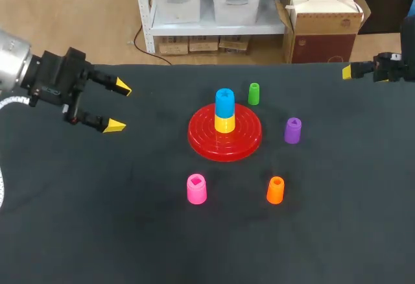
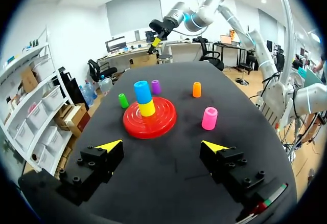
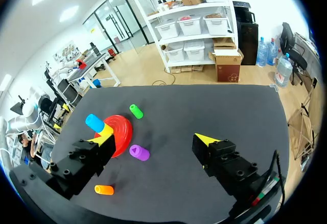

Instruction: Pick up and stack the cylinders on the red base in this order: pink,purple,orange,green

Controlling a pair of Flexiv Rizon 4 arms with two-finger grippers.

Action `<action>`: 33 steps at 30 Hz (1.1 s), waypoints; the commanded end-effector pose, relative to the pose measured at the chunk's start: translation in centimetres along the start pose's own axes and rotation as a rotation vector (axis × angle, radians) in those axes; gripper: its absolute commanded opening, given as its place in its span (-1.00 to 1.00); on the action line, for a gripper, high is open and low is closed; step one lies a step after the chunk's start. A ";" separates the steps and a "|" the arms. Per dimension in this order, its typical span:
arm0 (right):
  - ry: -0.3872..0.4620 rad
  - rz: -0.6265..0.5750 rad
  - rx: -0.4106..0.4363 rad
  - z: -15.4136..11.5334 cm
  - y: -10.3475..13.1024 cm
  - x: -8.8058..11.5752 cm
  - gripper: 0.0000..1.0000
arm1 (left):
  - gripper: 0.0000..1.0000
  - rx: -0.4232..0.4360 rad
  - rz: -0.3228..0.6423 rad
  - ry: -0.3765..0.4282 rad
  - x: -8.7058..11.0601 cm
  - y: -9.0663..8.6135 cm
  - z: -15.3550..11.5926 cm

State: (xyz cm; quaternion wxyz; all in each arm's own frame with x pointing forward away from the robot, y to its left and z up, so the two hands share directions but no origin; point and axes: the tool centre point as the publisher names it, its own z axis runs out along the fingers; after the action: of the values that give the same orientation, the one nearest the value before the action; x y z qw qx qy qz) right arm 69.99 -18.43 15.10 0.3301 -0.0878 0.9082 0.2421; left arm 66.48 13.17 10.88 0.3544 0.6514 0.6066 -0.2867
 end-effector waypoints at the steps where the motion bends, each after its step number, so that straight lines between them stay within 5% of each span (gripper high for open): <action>1: 0.000 0.000 -0.002 0.0 0.0 0.0 1.00 | 1.00 -0.004 0.000 0.002 0.0 -0.2 0.0; 18: 0.000 0.000 -0.002 0.0 0.0 0.0 1.00 | 1.00 -0.004 0.000 0.002 0.0 -0.2 0.0; 25: 0.242 -0.256 0.046 3.7 8.2 -1.1 1.00 | 1.00 -0.004 0.000 0.002 0.0 -0.2 0.0; 33: 0.392 -0.493 -0.029 6.7 16.4 2.1 1.00 | 1.00 -0.004 0.000 0.002 0.0 -0.2 0.0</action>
State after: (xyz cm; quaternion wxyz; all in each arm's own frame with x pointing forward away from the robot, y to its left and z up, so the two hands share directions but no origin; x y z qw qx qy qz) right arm 67.62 -4.02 15.82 0.2368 -0.2784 0.9144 0.1743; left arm 66.47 13.17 10.88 0.3542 0.6514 0.6066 -0.2866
